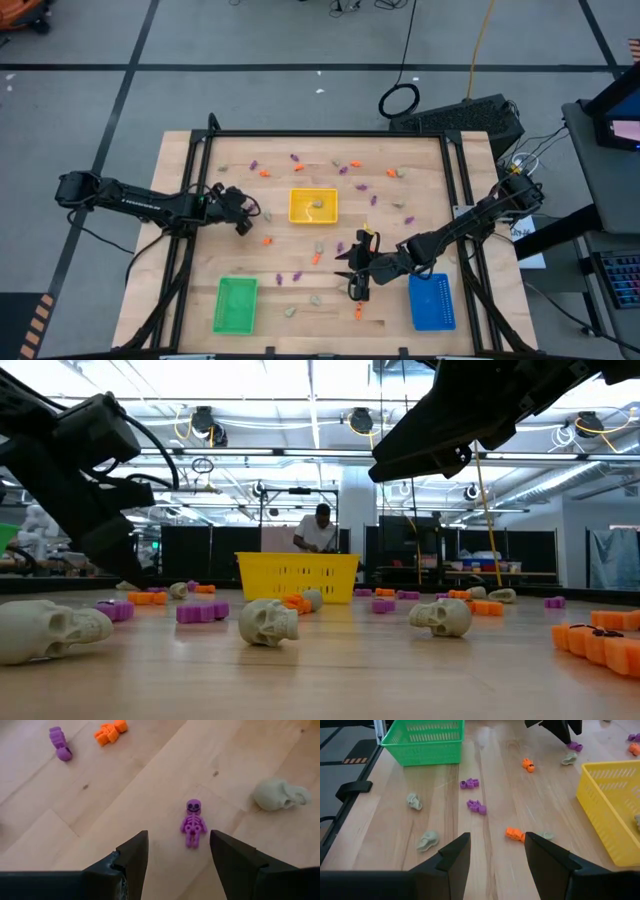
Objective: Sort Halloween decoration
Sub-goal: Put the purple skeleton toy in the green basket
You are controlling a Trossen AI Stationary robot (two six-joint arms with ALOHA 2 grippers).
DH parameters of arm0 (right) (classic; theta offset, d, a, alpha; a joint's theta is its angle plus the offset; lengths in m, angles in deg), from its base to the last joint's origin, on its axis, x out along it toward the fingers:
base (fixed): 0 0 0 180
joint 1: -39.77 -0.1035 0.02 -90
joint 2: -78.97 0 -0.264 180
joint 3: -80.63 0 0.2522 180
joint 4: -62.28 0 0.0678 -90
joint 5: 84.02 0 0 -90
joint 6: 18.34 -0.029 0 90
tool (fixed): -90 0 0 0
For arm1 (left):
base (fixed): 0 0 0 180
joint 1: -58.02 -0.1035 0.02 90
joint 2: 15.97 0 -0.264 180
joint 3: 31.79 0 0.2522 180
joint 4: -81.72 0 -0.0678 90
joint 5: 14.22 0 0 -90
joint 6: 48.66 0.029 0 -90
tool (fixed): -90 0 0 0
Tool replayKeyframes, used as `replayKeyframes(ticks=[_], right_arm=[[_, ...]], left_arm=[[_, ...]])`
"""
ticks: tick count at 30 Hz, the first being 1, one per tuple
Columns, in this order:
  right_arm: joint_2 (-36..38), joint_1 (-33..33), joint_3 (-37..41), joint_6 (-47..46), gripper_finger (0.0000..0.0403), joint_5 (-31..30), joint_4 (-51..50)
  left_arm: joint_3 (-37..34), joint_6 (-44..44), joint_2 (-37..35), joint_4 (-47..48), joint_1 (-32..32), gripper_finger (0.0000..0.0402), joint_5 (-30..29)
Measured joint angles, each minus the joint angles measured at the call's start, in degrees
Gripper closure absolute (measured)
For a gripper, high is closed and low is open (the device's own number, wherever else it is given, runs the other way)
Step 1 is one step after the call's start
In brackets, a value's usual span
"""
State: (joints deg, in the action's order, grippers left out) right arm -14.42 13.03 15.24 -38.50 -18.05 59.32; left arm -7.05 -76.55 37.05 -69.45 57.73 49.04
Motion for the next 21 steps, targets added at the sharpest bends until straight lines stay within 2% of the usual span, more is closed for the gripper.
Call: replayKeyframes(ticks=[7,12,21], right_arm=[[0.0,0.0,0.0,0.0,0.0229,0.0,0.0],[0.0,0.0,0.0,0.0,0.0229,0.0,0.0],[0.0,0.0,0.0,0.0,0.0229,-0.1,0.0]], left_arm=[[-2.7,2.8,0.0,-7.9,0.0,0.0196,1.3],[-4.7,2.7,0.0,-9.0,-0.1,0.0201,1.4],[-4.8,3.3,0.0,-10.4,-0.1,0.0274,2.8]])
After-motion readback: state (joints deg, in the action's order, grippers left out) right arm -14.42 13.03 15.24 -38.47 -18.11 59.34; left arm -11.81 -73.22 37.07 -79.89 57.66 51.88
